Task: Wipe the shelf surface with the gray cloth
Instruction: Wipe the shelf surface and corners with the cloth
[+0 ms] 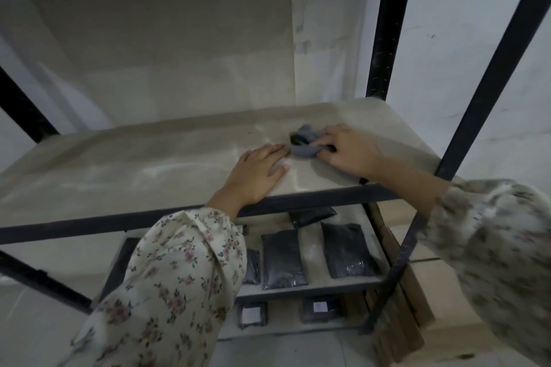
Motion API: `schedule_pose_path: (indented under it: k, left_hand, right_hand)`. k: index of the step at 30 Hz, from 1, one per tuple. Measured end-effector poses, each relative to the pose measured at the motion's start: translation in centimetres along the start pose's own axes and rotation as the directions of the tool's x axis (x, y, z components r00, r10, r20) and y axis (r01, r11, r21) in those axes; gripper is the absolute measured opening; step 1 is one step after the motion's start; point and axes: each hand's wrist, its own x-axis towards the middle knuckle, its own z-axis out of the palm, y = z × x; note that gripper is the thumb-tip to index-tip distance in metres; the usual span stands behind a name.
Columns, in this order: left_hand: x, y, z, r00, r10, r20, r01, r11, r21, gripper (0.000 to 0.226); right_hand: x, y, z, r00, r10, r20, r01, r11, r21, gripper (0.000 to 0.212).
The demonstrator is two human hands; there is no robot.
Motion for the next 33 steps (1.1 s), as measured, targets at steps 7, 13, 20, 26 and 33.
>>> schedule_pose_path:
  k: [7,13,20,26,33]
  left_hand:
    - [0.2,-0.7,-0.4,0.999,0.023,0.046,-0.024,0.999,0.022,0.050]
    - [1.7,-2.6,-0.4,0.997,-0.065,0.042,0.065,0.998,0.000,0.053]
    - [3.5,-5.0,-0.5,0.994,-0.100,0.046,0.100,0.995,-0.005,0.055]
    - [3.9,-5.7,-0.3,0.995,-0.094,0.032,0.095,0.995,-0.036,0.055]
    - [3.9,-5.7,-0.1,0.995,-0.095,0.027,0.096,0.993,-0.070,0.056]
  right_hand:
    - [-4.9,-2.6,-1.4,0.977,-0.162,0.139,0.070,0.858,0.509,0.020]
    - [1.5,-0.5,-1.3,0.907,0.364,-0.213,-0.355,0.931,0.079,0.027]
    - [8.4,-1.1,1.8,0.843,0.509,-0.175,-0.538,0.803,-0.256,0.043]
    - [13.9,-1.7,2.7,0.785,0.568,-0.247,-0.584,0.812,0.013,0.050]
    - [15.0,-1.5,2.5,0.961,0.276,0.008,-0.267,0.921,0.283,0.026]
